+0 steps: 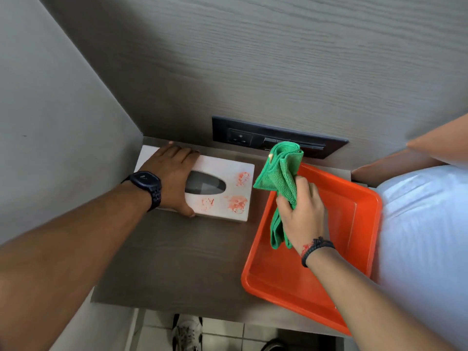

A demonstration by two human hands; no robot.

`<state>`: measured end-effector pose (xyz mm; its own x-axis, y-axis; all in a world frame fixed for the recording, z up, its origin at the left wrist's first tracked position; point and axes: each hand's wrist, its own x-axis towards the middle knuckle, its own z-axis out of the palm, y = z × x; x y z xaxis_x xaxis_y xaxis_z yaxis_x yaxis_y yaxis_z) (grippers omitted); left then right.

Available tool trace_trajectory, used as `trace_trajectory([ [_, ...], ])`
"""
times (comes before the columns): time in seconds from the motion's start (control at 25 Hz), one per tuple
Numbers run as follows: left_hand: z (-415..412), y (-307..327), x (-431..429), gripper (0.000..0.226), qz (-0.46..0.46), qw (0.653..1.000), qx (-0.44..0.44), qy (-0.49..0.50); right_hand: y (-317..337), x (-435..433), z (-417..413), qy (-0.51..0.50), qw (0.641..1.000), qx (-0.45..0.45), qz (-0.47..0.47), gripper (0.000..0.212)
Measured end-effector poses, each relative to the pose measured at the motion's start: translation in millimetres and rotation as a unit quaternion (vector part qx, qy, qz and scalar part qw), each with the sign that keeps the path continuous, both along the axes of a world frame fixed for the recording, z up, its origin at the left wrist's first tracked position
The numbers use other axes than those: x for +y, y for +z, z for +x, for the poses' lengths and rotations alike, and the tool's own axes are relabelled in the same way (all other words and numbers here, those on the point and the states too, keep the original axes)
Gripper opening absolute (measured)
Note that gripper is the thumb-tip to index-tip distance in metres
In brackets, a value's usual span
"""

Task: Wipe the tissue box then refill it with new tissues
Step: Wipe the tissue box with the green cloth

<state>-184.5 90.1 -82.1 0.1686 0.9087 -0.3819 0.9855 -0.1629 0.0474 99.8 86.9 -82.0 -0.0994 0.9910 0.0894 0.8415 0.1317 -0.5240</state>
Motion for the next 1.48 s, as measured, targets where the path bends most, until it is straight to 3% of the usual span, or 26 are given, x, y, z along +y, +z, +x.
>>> trace_trajectory([
  [0.12,14.9,-4.9,-6.1,0.135,0.027,0.999,-0.012,-0.013,4.4,-3.6,-20.9,-0.023,1.0,-0.002,0.016,0.025],
  [0.28,13.6,-6.3,-8.5,0.144,0.039,0.999,-0.013,-0.006,-1.8,-0.9,-54.8,-0.029,0.989,-0.144,-0.019,0.044],
  [0.44,-2.2,-8.2,-13.5,0.144,0.037,0.999,-0.019,0.018,-24.2,6.7,-81.7,0.097,0.965,-0.243,-0.026,0.066],
  [0.8,-1.1,-4.9,-15.8,0.141,0.032,0.999,-0.019,0.027,-46.5,0.5,-94.6,0.09,0.971,-0.22,-0.036,0.059],
  [1.0,-0.4,-4.0,-15.9,0.139,0.033,0.999,-0.02,0.032,-48.6,12.3,-97.5,-0.043,0.985,-0.159,-0.052,0.049],
  [1.28,-0.2,-3.8,-14.6,0.137,0.031,0.998,-0.027,0.038,-52.1,2.3,-105.0,0.008,0.984,-0.176,0.021,0.048],
  [1.48,0.0,-1.6,-16.2,0.138,0.039,0.998,-0.026,0.043,-55.9,-23.5,-96.5,0.169,0.961,-0.207,0.073,0.05],
])
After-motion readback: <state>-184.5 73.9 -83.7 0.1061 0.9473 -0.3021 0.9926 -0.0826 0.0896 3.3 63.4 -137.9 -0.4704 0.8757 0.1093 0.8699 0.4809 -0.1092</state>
